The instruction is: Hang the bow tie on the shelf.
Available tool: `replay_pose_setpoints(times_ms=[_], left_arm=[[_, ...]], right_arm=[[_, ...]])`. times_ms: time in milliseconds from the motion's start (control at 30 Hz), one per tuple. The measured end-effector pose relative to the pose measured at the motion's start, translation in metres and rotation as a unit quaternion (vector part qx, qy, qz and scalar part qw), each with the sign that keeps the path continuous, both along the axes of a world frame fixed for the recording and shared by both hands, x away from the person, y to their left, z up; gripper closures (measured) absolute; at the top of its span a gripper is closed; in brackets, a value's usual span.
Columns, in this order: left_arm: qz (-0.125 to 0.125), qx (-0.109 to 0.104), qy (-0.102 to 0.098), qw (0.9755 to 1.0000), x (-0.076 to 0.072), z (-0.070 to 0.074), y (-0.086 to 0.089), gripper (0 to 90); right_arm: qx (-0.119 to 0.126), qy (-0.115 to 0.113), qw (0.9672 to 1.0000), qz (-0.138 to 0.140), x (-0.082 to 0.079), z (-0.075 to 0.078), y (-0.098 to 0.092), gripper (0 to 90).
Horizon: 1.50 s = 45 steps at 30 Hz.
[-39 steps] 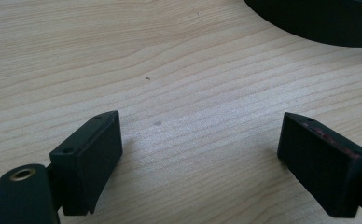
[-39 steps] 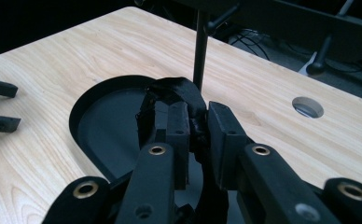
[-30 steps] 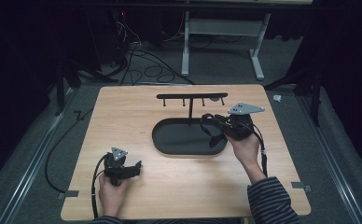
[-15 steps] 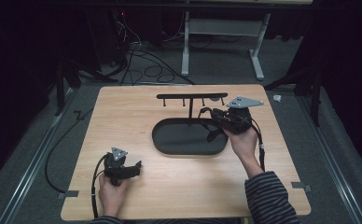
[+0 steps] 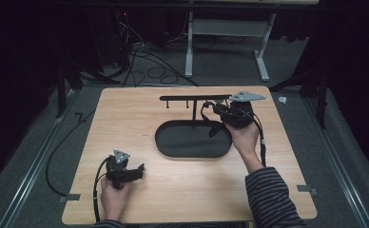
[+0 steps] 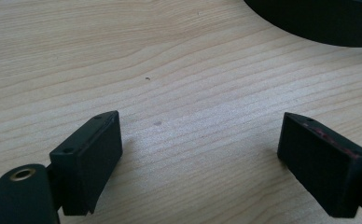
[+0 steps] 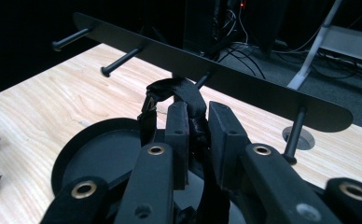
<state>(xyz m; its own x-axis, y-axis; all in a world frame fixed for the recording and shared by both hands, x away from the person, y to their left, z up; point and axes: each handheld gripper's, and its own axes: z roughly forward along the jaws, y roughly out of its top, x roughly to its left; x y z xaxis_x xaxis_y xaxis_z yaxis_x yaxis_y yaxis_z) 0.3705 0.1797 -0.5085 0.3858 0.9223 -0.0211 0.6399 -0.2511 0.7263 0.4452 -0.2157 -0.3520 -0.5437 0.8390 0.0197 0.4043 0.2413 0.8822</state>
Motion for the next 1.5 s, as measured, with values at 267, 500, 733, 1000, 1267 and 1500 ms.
replay_pose_setpoints(times_ms=[267, 500, 733, 1000, 1267, 1500], left_arm=[[0.0, 0.0, 0.0, 1.0, 0.0, 0.0, 0.0, 14.2], [0.0, 0.0, 0.0, 1.0, 0.0, 0.0, 0.0, 14.2], [0.0, 0.0, 0.0, 1.0, 0.0, 0.0, 0.0, 14.2], [0.0, 0.0, 0.0, 1.0, 0.0, 0.0, 0.0, 14.3], [0.0, 0.0, 0.0, 1.0, 0.0, 0.0, 0.0, 14.2], [0.0, 0.0, 0.0, 1.0, 0.0, 0.0, 0.0, 14.3]], right_arm=[[0.001, 0.004, 0.9999, -0.015, 0.008, -0.004, 0.0, 79.3], [0.004, 0.007, 0.9998, -0.021, 0.014, -0.005, -0.001, 78.7], [0.01, 0.004, 0.9995, -0.03, 0.017, -0.007, 0.0, 67.6], [0.018, -0.009, 0.9996, -0.022, 0.008, -0.001, -0.005, 64.6], [0.018, -0.013, 0.9993, -0.03, -0.004, 0.0, -0.023, 66.8], [0.016, -0.006, 0.9994, -0.03, -0.008, 0.0, -0.029, 66.9]])
